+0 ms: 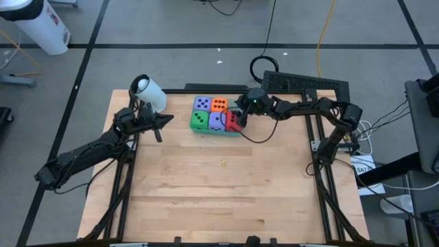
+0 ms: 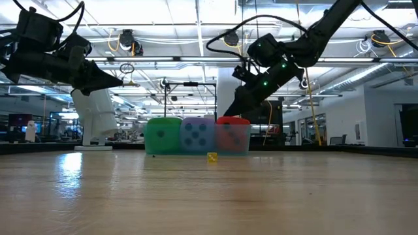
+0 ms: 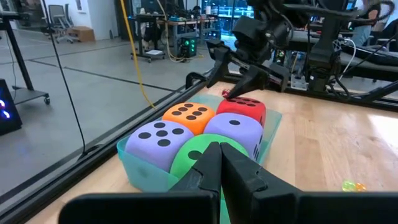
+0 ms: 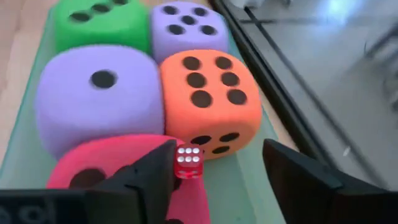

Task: Pick & Place Dice
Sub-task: Put the small red dice into the blue bin

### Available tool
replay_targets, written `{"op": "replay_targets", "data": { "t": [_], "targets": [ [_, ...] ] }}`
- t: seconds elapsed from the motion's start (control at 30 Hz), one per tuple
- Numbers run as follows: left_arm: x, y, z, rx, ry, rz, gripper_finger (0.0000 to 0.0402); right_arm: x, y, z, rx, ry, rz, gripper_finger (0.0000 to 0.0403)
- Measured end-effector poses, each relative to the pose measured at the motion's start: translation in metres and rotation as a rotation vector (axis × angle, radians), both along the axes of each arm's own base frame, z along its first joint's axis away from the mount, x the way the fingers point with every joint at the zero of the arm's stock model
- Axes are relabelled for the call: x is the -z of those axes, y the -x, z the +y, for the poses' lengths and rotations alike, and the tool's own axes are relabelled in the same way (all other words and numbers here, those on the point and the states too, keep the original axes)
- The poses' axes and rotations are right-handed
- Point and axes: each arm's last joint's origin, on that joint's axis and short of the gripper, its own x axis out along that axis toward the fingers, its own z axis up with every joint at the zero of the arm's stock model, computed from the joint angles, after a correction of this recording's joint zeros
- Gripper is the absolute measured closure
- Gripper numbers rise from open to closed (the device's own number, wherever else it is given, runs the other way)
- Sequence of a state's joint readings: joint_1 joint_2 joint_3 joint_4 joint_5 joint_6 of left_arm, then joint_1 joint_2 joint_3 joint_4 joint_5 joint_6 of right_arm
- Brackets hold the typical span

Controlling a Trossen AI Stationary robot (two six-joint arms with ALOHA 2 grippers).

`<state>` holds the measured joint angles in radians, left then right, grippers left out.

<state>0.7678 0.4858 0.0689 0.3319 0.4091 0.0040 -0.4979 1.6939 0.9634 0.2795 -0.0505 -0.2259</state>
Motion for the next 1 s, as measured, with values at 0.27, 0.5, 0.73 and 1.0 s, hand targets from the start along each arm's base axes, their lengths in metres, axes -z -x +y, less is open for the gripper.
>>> {"op": "replay_targets", "data": {
  "t": [0.27,0.5,0.73,1.0],
  "targets": [
    [0.003,0.0,-0.001,0.012,0.043,0.017,0.0394,0.004,-0.004,0.015,-0.164,0.224,0.058,0.0143],
    [0.005,-0.004,-0.005,0.069,0.064,0.026,0.0394,0.001,-0.006,0.016,-0.14,0.247,0.006,0.0141],
    [0.005,-0.013,-0.016,0.198,0.06,0.042,0.0398,-0.004,-0.016,0.032,-0.179,0.291,-0.04,0.014],
    [-0.015,-0.048,-0.021,0.204,0.069,0.127,0.04,-0.007,-0.022,0.046,-0.131,0.47,0.036,0.014]
  ]
}}
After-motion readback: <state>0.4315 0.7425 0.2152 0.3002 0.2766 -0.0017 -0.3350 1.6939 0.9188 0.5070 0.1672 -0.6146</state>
